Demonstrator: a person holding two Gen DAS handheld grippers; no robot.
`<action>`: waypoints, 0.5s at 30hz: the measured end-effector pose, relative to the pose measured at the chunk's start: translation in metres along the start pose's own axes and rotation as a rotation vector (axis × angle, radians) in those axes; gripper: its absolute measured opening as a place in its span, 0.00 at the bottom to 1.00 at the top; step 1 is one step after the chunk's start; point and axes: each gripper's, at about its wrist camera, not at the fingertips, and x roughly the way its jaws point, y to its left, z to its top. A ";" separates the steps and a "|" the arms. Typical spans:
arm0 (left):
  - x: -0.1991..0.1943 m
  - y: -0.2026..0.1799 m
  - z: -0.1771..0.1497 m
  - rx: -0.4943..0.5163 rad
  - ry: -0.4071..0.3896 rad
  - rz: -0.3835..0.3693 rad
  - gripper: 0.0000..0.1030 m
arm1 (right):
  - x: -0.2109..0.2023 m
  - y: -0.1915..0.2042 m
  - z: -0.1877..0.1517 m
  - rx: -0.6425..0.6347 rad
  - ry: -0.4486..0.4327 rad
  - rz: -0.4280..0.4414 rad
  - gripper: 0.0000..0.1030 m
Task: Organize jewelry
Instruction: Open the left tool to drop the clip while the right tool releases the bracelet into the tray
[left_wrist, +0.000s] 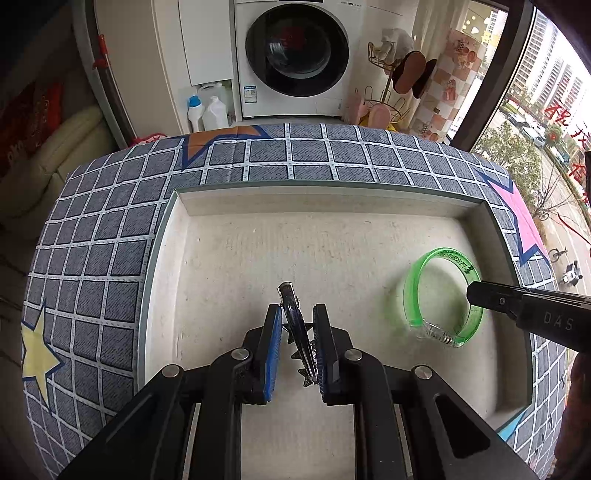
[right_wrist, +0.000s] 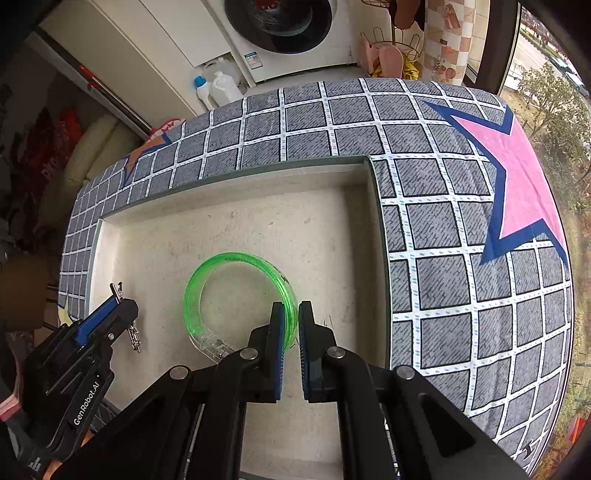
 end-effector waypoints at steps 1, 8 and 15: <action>0.003 0.000 -0.001 0.002 0.006 0.008 0.29 | 0.003 -0.001 0.001 -0.001 0.004 -0.007 0.08; 0.013 -0.003 -0.002 0.011 0.012 0.060 0.29 | 0.007 -0.002 0.003 -0.032 -0.002 -0.019 0.08; 0.011 -0.007 -0.001 0.040 0.028 0.092 0.29 | 0.005 0.001 0.001 -0.012 -0.001 0.021 0.46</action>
